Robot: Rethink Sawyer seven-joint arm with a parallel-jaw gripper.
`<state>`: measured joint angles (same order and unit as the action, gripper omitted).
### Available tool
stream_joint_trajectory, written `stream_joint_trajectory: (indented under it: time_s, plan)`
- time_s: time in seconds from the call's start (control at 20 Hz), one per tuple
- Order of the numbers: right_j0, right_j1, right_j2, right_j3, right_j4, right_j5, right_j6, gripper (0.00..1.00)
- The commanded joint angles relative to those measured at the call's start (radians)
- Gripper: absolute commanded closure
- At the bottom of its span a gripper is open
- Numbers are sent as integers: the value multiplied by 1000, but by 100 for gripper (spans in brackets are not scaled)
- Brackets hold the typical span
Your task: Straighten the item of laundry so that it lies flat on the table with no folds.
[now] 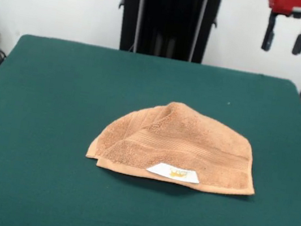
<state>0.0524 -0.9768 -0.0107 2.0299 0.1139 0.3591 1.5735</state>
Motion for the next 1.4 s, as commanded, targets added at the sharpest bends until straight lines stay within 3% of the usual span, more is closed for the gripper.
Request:
stream_joint_trajectory:
  time_s: [0.05,0.9,1.25,1.4]
  plan:
    - [14,65,-18,-57,56,126,257,0]
    - [32,114,-51,-102,49,210,269,0]
    - [62,184,-48,-207,43,189,267,0]
    - [24,211,13,-208,68,181,224,0]
